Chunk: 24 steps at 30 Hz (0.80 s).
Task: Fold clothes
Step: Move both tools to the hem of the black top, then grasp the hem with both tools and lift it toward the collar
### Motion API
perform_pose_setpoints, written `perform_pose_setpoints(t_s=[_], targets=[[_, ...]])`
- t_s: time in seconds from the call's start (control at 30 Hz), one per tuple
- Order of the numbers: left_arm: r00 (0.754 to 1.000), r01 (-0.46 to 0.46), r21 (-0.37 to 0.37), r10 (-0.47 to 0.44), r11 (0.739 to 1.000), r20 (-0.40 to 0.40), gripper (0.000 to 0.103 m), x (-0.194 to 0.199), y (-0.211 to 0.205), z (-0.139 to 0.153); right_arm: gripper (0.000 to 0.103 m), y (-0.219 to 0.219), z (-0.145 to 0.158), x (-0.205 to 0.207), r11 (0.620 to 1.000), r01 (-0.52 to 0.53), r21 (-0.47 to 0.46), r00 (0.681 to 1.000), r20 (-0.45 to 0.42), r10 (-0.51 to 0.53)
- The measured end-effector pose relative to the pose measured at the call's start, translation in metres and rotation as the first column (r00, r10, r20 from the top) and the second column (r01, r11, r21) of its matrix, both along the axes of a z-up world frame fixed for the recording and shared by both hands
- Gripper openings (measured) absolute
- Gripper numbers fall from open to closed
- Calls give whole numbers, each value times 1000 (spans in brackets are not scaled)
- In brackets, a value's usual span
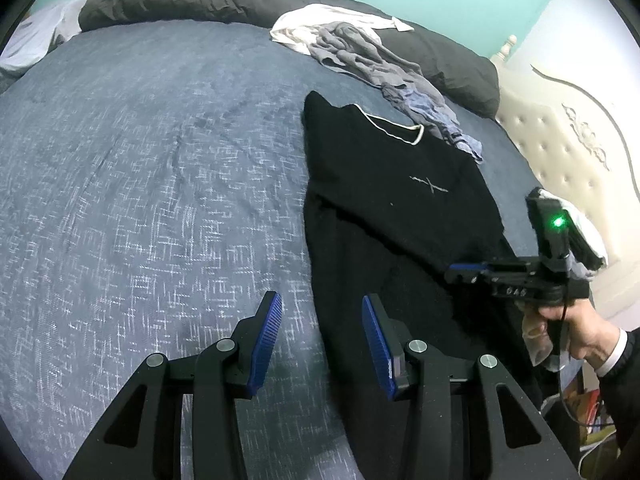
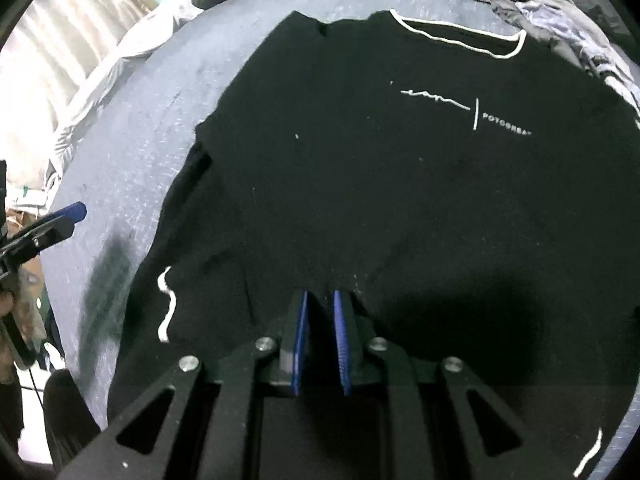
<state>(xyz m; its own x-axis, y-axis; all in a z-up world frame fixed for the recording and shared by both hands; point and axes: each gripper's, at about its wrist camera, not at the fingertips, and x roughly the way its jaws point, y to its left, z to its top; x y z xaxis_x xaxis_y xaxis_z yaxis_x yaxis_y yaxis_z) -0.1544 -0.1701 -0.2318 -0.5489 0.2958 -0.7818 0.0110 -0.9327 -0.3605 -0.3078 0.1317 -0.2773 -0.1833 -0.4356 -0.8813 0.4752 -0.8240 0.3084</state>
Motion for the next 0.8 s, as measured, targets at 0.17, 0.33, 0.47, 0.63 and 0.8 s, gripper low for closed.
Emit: perform_pose_setpoints(t_s=[0.17, 0.33, 0.47, 0.63, 0.8], targets=[[999, 40, -8, -40, 999, 30, 46, 10, 7, 8, 14, 43, 30, 17, 998, 52, -36, 999, -5, -52], [995, 77, 27, -79, 997, 64, 46, 28, 15, 19, 18, 83, 53, 54, 997, 69, 17, 997, -27, -68], [989, 99, 36, -102, 994, 108, 46, 49, 24, 21, 26, 128, 66, 87, 994, 100, 50, 995, -30, -99], [978, 133, 32, -136, 991, 155, 46, 74, 39, 18, 29, 178, 72, 126, 985, 164, 58, 986, -14, -163], [961, 178, 47, -184, 983, 207, 46, 98, 57, 5, 31, 212, 68, 156, 974, 220, 58, 975, 22, -221]])
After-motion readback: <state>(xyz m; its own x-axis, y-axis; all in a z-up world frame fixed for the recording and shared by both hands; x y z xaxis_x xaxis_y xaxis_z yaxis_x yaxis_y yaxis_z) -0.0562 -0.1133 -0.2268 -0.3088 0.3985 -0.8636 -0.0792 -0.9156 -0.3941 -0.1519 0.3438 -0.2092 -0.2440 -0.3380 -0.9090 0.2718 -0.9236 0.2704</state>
